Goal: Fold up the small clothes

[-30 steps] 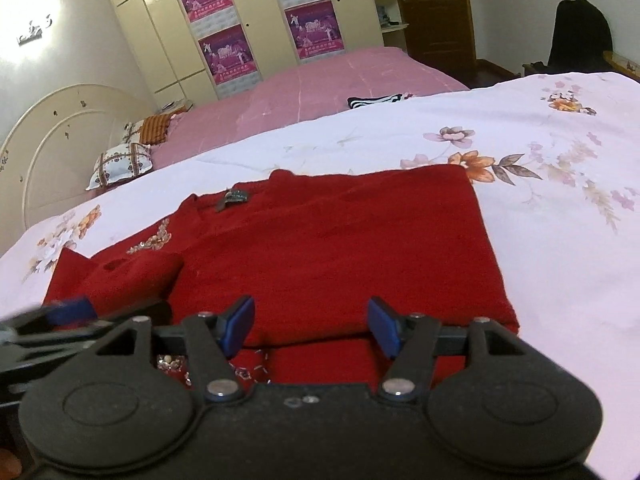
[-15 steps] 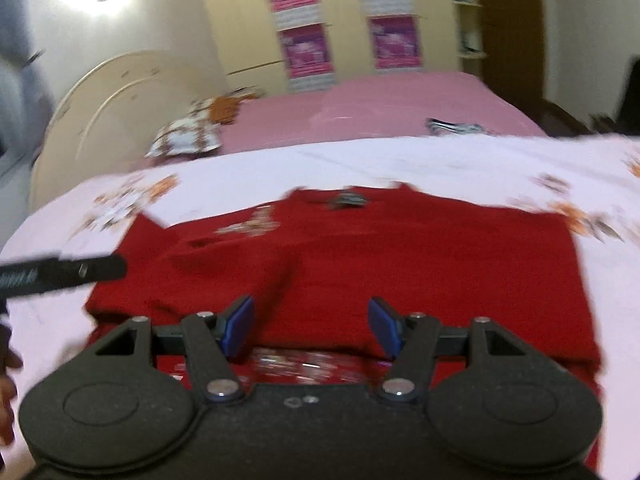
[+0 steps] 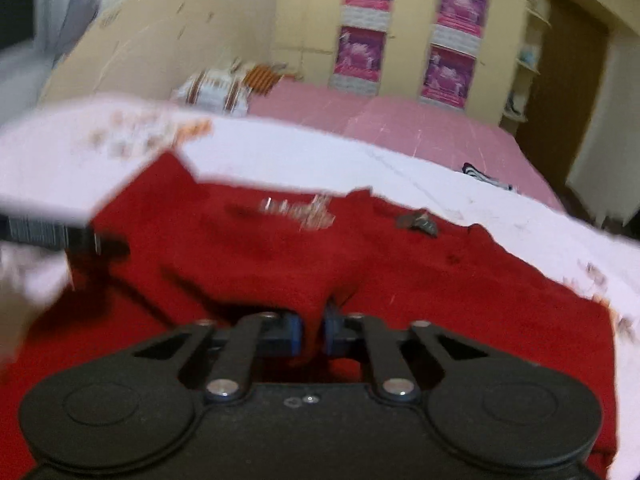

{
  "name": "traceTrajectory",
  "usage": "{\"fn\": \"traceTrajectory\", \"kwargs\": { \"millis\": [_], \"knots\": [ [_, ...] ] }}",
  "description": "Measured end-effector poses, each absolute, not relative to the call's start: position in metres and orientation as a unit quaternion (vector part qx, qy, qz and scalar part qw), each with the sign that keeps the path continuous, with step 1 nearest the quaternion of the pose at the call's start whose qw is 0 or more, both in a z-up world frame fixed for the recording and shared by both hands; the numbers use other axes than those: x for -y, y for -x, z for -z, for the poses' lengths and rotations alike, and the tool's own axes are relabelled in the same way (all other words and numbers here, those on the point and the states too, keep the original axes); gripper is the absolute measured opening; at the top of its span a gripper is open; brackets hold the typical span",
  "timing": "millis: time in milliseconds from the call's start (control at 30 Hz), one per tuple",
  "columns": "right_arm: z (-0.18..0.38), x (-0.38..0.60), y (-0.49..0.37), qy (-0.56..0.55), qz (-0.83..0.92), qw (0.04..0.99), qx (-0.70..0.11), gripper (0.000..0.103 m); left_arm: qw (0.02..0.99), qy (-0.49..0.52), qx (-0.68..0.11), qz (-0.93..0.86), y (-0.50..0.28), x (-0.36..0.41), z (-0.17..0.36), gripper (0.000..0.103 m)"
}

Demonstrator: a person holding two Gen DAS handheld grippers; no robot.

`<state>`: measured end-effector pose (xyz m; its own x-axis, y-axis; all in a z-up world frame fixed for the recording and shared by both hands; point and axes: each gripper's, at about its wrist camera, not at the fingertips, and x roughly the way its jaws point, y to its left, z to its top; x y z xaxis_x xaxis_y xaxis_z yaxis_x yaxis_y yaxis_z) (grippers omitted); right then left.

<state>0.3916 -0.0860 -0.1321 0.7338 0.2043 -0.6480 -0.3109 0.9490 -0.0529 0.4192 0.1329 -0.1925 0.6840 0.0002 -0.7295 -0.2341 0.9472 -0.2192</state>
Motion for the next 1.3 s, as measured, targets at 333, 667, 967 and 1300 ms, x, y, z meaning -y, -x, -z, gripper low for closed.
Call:
{"fn": "traceTrajectory", "kwargs": {
  "millis": [333,667,967,1300],
  "knots": [
    [0.142,0.229,-0.401,-0.205,-0.036,0.89,-0.405,0.029,0.909,0.107,-0.399,-0.048,-0.424,-0.106,0.196,0.091],
    [0.136,0.264,-0.393,-0.248,0.04,0.903,-0.35,0.043,0.909,0.091,-0.405,-0.047,-0.426,-0.104,0.197,0.091],
    [0.144,0.281,-0.39,-0.249,0.056,0.896,-0.363,0.038,0.908,0.136,-0.396,-0.037,-0.435,-0.112,0.189,0.091],
    [0.145,0.29,-0.39,-0.247,0.056,0.897,-0.363,0.006,0.907,0.165,-0.384,-0.048,-0.485,-0.114,0.195,0.017]
  ]
}}
